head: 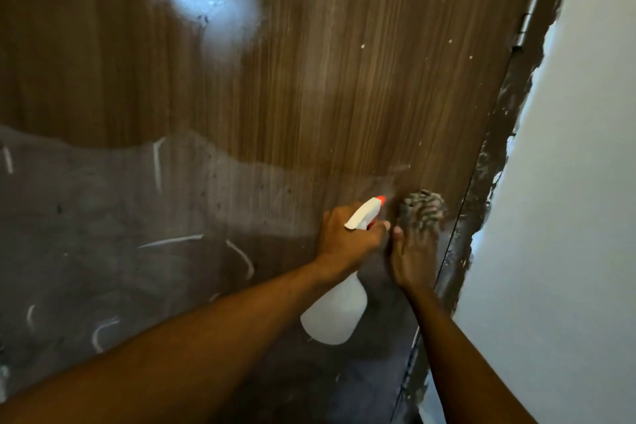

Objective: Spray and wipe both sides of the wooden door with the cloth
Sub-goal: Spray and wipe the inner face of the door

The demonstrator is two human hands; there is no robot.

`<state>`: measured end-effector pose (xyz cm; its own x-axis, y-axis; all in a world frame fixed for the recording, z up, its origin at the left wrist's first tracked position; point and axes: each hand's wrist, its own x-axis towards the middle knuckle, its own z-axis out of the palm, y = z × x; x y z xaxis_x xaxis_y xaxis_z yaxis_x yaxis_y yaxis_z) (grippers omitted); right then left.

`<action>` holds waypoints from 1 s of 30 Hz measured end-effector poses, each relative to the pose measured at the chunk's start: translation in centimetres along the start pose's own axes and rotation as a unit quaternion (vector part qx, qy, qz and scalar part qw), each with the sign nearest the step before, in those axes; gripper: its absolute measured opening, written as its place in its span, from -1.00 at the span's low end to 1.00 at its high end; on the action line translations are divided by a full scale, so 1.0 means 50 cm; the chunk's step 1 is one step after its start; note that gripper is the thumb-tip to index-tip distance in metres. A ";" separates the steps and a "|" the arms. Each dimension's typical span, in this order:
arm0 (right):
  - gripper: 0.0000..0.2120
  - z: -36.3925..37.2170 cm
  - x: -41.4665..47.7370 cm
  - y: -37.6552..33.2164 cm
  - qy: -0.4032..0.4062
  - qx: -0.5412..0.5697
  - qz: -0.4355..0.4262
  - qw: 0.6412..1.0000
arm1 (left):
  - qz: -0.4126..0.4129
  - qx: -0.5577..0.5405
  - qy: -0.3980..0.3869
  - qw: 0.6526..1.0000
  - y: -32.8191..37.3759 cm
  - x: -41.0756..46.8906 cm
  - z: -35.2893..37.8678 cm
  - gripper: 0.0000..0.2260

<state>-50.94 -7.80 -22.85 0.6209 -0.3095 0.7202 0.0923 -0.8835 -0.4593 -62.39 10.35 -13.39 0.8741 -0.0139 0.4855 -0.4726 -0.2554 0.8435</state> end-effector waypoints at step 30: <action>-0.38 0.087 -0.070 -0.414 0.146 0.080 0.076 0.983 | -0.055 0.044 0.144 0.987 -0.111 -0.042 -0.347 -0.54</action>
<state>-51.63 13.10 -18.12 0.3887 -0.5417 0.7453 0.1519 -0.7602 -0.6317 -63.55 28.60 -15.10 0.8454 0.2911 0.4478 -0.3536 -0.3233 0.8777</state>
